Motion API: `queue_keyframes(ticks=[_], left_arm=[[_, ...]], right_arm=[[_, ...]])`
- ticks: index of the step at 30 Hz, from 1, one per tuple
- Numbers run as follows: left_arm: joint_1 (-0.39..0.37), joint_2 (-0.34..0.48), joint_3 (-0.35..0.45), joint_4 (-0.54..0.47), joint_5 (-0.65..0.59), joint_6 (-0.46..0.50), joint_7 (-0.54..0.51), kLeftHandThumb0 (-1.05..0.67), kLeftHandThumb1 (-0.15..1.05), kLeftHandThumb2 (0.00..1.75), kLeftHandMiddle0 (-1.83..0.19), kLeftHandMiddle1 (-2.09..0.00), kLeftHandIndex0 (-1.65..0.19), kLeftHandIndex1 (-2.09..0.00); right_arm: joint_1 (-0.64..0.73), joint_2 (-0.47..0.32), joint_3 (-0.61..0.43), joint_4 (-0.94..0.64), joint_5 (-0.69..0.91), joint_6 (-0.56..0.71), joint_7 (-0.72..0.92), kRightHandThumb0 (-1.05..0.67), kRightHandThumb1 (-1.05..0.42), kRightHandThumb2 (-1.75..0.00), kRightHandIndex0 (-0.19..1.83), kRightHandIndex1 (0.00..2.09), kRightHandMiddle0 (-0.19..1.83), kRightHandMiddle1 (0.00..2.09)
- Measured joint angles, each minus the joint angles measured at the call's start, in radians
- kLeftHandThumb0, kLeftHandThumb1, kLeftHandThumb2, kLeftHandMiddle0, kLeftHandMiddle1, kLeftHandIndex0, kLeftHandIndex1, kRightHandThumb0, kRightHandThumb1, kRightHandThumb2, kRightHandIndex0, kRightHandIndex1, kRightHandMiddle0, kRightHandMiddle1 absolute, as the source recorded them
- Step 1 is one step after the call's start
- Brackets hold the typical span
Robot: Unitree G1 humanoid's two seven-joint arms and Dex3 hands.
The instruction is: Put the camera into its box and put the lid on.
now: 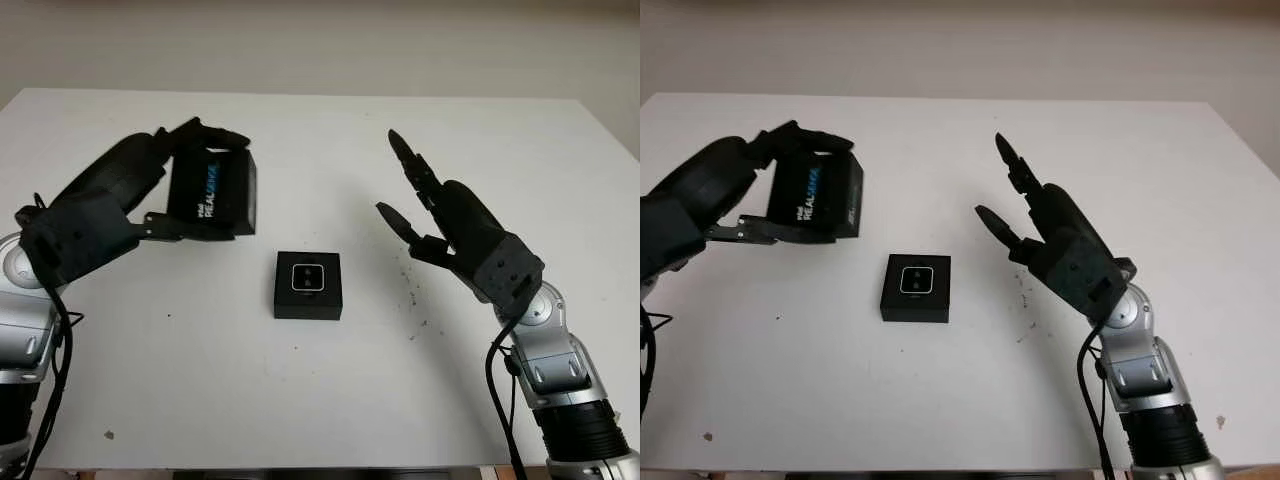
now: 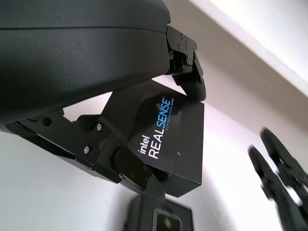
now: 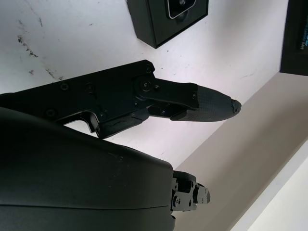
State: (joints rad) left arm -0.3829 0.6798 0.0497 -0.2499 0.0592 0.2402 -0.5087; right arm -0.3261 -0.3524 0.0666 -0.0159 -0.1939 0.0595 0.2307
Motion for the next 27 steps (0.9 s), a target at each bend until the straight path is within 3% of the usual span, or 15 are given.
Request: queue_keyframes(ticks=[6, 11, 19, 27], left_arm=[[0.0, -0.015, -0.085, -0.165, 0.027, 0.252, -0.028, -0.19, 1.03, 0.05, -0.4, -1.45, -0.28, -1.26], [0.0, -0.018, -0.169, -0.213, 0.059, 0.372, -0.048, -0.2, 1.03, 0.05, -0.39, -1.53, -0.26, -1.27], [-0.002, -0.038, -0.238, -0.212, 0.099, 0.399, -0.051, -0.18, 1.03, 0.05, -0.33, -1.59, -0.23, -1.33], [-0.002, -0.074, -0.273, -0.176, 0.136, 0.358, -0.043, -0.16, 1.04, 0.06, -0.34, -1.65, -0.2, -1.43]], right_arm=[[0.003, 0.065, -0.019, 0.0, 0.007, 0.0, -0.097, -0.72, -1.05, -0.63, -0.11, 0.03, -0.12, 0.03], [0.006, 0.131, -0.045, -0.014, 0.01, 0.06, -0.182, -0.76, -1.05, -0.67, -0.19, 0.0, -0.19, 0.0], [0.006, 0.164, -0.059, -0.026, 0.014, 0.066, -0.234, -0.76, -1.05, -0.67, -0.17, 0.03, -0.18, 0.02], [0.008, 0.167, -0.057, -0.025, 0.002, 0.037, -0.266, -0.76, -1.05, -0.66, -0.15, 0.04, -0.16, 0.04]])
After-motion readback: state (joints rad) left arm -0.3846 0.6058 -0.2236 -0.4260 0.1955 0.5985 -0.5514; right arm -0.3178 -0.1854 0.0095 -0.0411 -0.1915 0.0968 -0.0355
